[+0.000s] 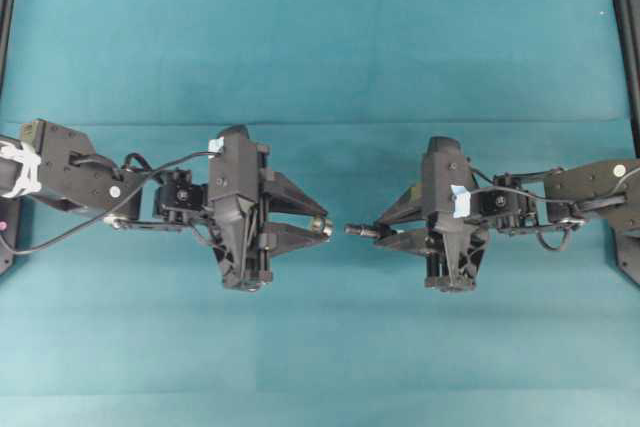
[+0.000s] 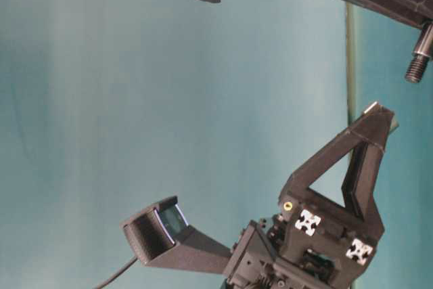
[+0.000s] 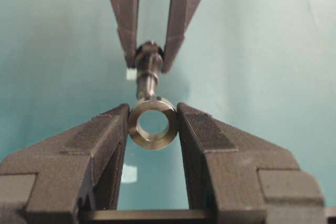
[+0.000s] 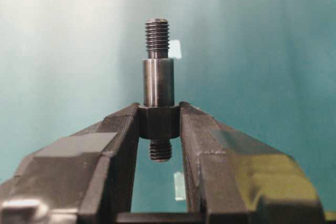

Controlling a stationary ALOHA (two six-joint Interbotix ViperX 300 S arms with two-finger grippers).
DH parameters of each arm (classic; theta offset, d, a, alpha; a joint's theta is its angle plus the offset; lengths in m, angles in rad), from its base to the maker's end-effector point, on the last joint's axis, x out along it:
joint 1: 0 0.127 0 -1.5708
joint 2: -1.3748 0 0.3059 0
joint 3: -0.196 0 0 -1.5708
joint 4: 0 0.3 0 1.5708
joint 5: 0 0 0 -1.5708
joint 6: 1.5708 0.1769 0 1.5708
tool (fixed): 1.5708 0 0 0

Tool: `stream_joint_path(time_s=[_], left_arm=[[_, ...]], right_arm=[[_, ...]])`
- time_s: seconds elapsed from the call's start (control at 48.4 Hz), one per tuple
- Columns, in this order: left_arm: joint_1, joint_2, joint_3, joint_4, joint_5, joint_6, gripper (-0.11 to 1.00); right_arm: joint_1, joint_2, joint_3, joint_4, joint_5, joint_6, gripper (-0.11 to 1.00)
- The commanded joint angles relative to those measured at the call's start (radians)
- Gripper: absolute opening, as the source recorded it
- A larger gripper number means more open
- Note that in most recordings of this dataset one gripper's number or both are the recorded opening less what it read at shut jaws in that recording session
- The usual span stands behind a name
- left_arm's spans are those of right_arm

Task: Insert the washer onto the shaft with both hands.
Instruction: 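Align washer hole with shaft tip and push washer onto shaft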

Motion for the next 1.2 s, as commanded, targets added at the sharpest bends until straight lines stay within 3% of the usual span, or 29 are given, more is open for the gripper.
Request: stream_joint_path(time_s=[0.0,1.179], left_arm=[[-0.003,-0.003,-0.018,0.002,-0.005,0.000,0.37],[-0.003,0.038,-0.064,0.002,0.009,0.000,0.37]], right_arm=[[0.003,-0.005,-0.014,-0.002,-0.020,0.002,-0.01],[0.009,-0.002,-0.018,-0.002,-0.110,0.003,-0.01]])
